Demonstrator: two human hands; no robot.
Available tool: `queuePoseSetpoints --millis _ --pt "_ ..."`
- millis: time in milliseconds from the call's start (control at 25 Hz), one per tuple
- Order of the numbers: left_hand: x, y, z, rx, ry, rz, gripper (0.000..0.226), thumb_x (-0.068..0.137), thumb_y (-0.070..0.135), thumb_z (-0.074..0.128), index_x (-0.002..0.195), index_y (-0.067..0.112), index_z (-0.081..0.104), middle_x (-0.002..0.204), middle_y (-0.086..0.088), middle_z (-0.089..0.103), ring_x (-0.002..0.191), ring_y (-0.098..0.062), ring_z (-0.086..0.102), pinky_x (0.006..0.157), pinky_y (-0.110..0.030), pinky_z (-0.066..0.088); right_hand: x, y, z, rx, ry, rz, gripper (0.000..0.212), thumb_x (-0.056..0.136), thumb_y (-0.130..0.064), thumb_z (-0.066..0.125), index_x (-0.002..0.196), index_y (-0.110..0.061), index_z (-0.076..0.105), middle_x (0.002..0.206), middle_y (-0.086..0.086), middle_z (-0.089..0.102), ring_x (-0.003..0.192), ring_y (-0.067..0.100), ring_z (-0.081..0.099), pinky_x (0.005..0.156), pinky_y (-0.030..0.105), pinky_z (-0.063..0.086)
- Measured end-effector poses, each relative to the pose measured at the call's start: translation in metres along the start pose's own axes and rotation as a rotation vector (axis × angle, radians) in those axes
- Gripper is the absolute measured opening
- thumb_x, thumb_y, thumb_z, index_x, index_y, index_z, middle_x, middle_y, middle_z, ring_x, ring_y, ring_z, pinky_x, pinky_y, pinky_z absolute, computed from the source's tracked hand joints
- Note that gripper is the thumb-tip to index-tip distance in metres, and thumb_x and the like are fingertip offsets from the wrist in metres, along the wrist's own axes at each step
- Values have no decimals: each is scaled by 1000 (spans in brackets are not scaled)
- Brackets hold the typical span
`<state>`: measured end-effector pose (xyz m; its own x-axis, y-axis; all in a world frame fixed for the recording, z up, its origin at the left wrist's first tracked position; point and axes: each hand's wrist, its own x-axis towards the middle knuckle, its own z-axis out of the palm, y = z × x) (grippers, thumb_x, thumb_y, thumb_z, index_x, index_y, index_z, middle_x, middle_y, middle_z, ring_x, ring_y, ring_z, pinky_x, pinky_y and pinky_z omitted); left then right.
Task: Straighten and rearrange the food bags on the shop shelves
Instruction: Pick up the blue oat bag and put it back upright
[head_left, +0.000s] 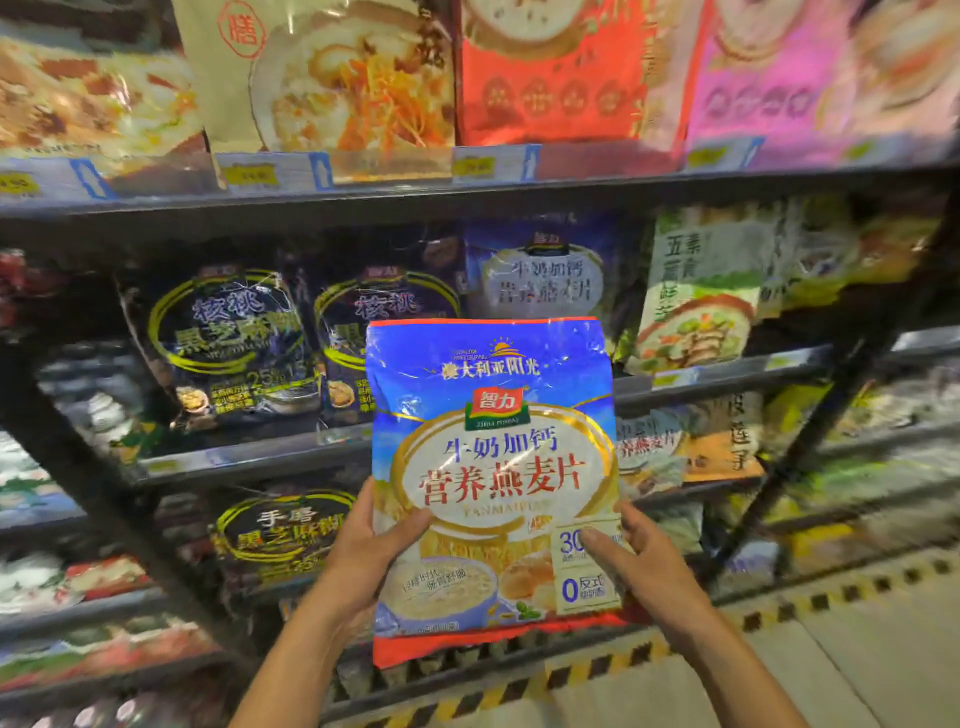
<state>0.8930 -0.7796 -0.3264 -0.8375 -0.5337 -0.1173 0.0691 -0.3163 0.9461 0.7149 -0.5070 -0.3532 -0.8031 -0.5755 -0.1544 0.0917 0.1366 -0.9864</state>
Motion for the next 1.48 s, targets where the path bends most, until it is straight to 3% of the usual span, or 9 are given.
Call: queuePoseSetpoints --millis 160,360,600,720,880,1000,1120,1280,1480 --pt "-13 -30 44 -12 -17 -65 98 44 42 105 129 23 62 125 -19 74 115 -45 69 102 -72 48 -36 10 -43 -31 43 63 65 73 -66 85 129 -40 67 129 -7 74 128 26 65 105 57 53" --pt "-18 -43 85 1 -67 -110 110 44 44 104 140 24 53 124 -14 75 110 -39 73 96 -65 55 -53 2 -77 -60 78 48 32 93 -32 75 123 -24 69 114 -2 80 104 22 78 94 54 61" --pt "21 -33 98 -32 -53 -31 102 60 42 101 147 39 48 144 -7 64 129 -34 63 105 -64 50 -19 -12 -88 -86 163 -14 80 70 -59 88 138 -27 60 138 -9 67 135 16 58 107 45 54" --pt "57 -14 105 -17 -68 44 89 66 40 96 144 36 52 139 -6 68 127 -33 65 105 -62 50 16 -33 -86 -164 139 -78 91 79 -39 89 154 -30 39 143 -16 43 136 5 37 112 37 41" --pt "109 13 108 -12 -63 114 79 63 38 93 134 38 59 129 -3 74 119 -30 70 103 -61 52 72 -60 -83 -278 121 -151 99 77 -31 92 156 -32 34 143 -14 48 141 11 42 108 36 44" --pt "155 33 106 -10 -57 166 74 63 38 93 130 37 61 128 -5 74 119 -31 70 103 -63 52 116 -82 -77 -332 101 -181 92 79 -26 91 149 -38 33 130 -24 55 117 -7 56 86 13 51" --pt "194 50 107 9 -74 194 68 74 29 93 133 29 59 128 -5 74 119 -31 70 103 -59 52 153 -97 -73 -347 135 -232 84 83 -20 88 137 -45 29 114 -35 52 97 -20 56 70 4 49" --pt "226 57 108 42 -43 162 83 75 34 92 144 21 50 136 -5 69 125 -26 67 105 -53 53 182 -104 -66 -368 182 -248 80 86 -20 85 142 -42 32 115 -30 56 102 -5 61 87 20 52" --pt "258 78 115 155 11 171 52 78 28 90 119 3 69 108 -19 79 101 -37 76 90 -55 61 210 -110 -64 -384 261 -291 86 81 -36 88 152 -35 40 139 -10 62 126 14 62 103 46 56"
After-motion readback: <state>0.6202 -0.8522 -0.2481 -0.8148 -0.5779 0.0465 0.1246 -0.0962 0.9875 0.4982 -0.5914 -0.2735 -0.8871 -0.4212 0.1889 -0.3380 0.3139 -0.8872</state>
